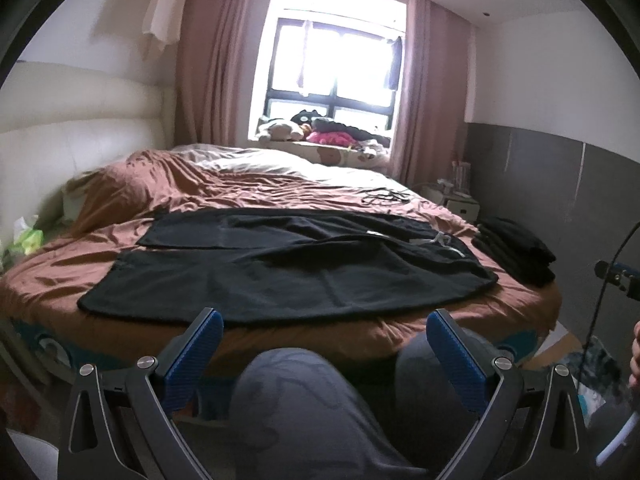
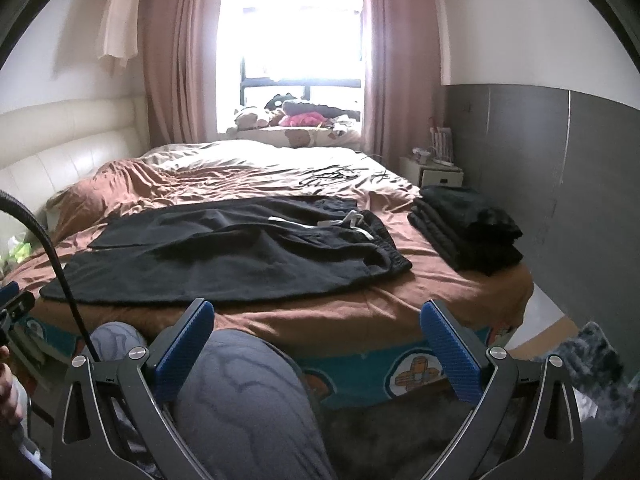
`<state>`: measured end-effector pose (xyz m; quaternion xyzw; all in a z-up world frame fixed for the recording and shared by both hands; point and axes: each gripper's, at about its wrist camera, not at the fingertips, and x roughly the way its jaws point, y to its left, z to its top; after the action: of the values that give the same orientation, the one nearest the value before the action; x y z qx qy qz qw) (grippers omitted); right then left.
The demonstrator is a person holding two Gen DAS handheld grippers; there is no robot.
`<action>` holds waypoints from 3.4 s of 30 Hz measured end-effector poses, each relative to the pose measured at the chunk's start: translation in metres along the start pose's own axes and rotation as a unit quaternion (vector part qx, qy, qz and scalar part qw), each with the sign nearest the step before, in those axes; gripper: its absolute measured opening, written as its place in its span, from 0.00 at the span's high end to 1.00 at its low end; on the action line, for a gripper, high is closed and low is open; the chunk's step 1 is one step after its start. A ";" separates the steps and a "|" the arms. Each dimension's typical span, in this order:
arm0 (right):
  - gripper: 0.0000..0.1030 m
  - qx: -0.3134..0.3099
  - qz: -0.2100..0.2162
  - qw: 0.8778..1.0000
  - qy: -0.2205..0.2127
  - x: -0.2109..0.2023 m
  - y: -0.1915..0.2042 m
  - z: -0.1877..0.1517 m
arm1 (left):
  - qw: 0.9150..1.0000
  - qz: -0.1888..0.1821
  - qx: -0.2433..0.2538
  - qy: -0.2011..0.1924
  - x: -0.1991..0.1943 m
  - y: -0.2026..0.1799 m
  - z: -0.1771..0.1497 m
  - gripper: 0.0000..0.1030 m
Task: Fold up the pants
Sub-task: 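Move both grippers down to the black pants, left at hem, right at waistband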
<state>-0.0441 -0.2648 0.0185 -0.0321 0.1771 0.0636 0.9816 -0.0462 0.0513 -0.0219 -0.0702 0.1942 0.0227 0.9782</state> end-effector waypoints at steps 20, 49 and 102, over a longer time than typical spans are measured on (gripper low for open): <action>0.00 0.065 0.040 0.995 0.060 0.098 -0.063 0.043 | 0.990 0.115 -0.054 0.060 0.068 0.098 0.020 0.00; 0.06 0.140 0.046 0.978 0.149 0.245 -0.114 0.056 | 0.956 0.175 -0.151 0.180 0.178 0.209 0.004 0.14; 0.22 0.216 0.058 0.958 0.178 0.405 -0.148 0.040 | 0.908 0.271 -0.288 0.142 0.208 0.370 -0.020 0.31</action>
<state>0.3659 -0.3620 -0.0805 0.1801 0.3601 0.0738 0.9124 0.1117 0.4182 -0.1679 -0.2959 0.3275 0.3313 0.8339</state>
